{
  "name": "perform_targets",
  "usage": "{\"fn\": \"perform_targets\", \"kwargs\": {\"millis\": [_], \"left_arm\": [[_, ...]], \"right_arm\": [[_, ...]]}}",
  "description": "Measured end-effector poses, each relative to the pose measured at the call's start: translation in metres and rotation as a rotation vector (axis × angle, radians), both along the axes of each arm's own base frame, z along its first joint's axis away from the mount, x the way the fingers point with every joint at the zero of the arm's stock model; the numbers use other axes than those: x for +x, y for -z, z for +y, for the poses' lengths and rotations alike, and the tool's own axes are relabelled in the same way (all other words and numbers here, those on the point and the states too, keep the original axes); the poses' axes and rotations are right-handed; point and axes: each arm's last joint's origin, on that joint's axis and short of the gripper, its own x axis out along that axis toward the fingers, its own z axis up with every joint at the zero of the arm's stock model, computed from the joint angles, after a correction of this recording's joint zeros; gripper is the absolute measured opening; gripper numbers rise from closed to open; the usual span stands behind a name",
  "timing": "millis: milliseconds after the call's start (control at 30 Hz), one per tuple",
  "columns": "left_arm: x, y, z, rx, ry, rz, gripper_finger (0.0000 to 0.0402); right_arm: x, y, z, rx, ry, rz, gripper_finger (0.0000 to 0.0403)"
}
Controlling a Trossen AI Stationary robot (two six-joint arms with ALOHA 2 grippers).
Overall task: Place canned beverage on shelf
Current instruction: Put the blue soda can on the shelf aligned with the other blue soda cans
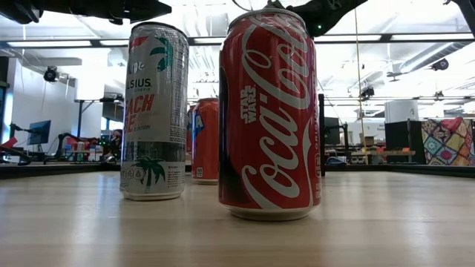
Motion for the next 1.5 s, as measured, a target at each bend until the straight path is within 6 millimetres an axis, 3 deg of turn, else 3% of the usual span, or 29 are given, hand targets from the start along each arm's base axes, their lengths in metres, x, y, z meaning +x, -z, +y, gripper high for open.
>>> {"fn": "perform_targets", "kwargs": {"millis": [1500], "left_arm": [[0.0,-0.0002,-0.0001,0.002,0.0,-0.001,0.0322]], "right_arm": [[-0.0081,0.0082,-0.0035,0.104,0.126,0.041,0.0009]]}}
